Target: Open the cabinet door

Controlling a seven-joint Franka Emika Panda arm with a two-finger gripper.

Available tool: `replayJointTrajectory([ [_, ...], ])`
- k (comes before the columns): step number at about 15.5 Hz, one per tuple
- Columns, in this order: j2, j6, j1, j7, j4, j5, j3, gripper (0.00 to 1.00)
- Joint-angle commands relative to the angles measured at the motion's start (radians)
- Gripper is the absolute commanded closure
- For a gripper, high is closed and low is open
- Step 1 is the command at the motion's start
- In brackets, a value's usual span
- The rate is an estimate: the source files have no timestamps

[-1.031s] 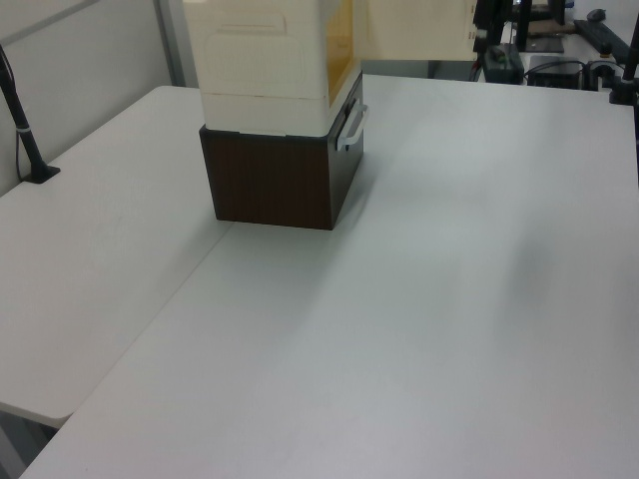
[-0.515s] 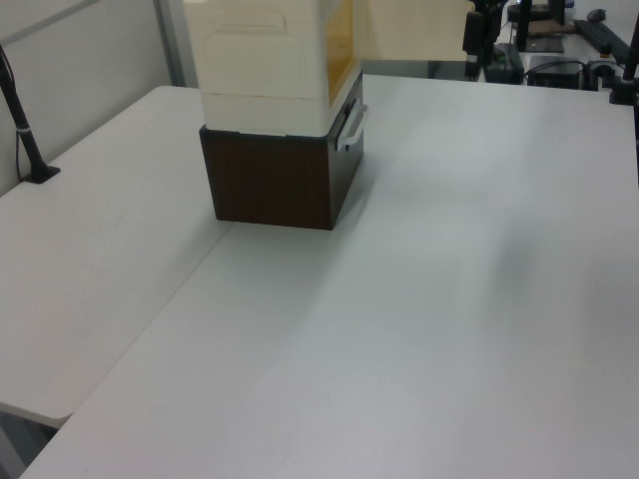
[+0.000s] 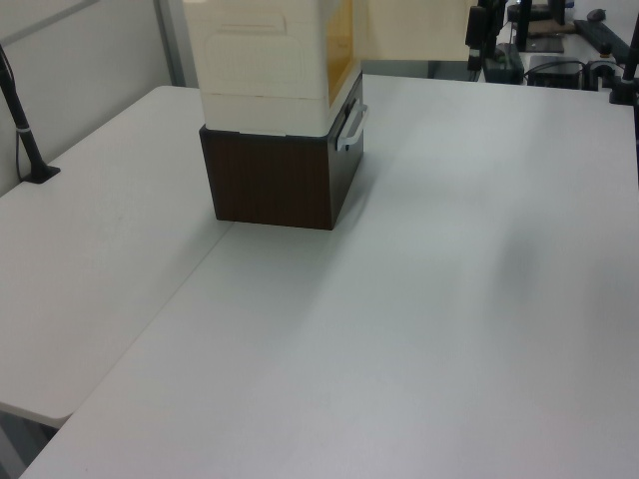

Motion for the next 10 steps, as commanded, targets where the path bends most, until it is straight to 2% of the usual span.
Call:
replayJointTrajectory([
  [1, -0.014, -0.003, -0.01, -0.014, -0.005, -0.02, 0.013, 0.0],
  [4, -0.02, 0.026, -0.008, -0.008, -0.005, -0.072, 0.015, 0.0],
  [10, -0.033, 0.024, -0.011, -0.002, -0.005, -0.077, 0.013, 0.0],
])
